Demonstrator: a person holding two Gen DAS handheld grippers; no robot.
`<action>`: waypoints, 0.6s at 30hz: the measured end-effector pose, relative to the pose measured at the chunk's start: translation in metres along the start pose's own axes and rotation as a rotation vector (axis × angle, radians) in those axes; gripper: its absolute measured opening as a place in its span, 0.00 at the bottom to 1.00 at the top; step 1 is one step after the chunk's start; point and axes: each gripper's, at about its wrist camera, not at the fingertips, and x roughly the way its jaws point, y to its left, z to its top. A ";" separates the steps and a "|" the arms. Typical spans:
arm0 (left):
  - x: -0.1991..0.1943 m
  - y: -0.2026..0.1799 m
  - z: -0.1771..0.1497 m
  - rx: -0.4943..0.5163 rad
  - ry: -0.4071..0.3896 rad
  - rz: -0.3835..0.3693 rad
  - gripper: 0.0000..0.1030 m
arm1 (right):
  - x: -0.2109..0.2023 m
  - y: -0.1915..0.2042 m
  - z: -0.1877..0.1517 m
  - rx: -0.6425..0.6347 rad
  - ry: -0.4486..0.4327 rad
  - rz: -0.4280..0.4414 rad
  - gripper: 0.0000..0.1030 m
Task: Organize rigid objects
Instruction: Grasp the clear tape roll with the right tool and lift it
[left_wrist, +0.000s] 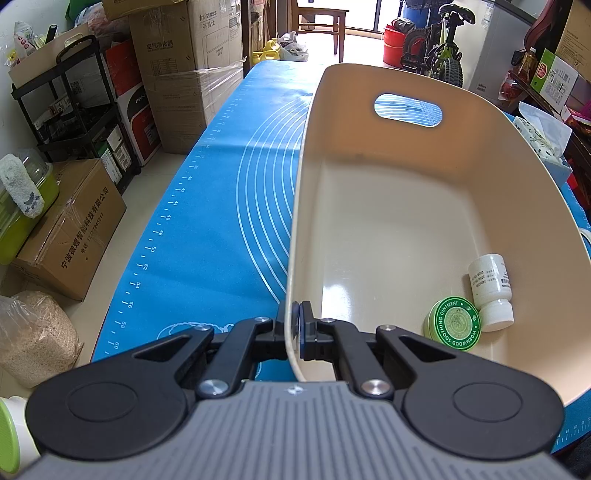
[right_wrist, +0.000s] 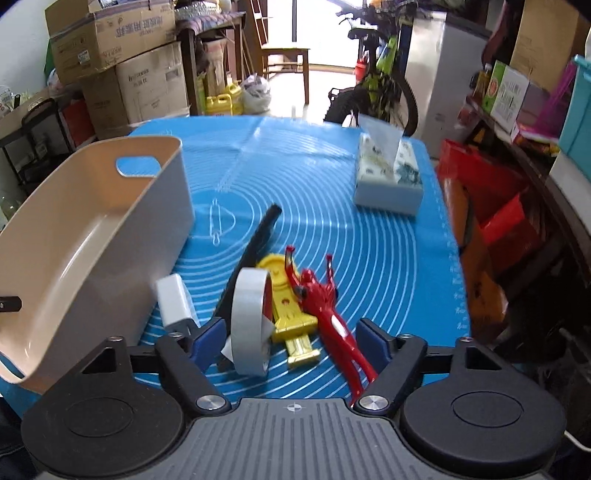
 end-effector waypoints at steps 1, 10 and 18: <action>0.000 0.000 0.000 0.000 0.000 0.000 0.06 | 0.002 0.002 -0.001 0.002 0.005 0.004 0.75; 0.000 0.000 0.000 0.000 0.000 0.001 0.06 | 0.027 0.016 0.002 -0.026 0.031 0.018 0.57; 0.000 0.000 0.000 0.000 0.000 0.000 0.06 | 0.024 0.014 0.007 -0.021 -0.003 0.092 0.28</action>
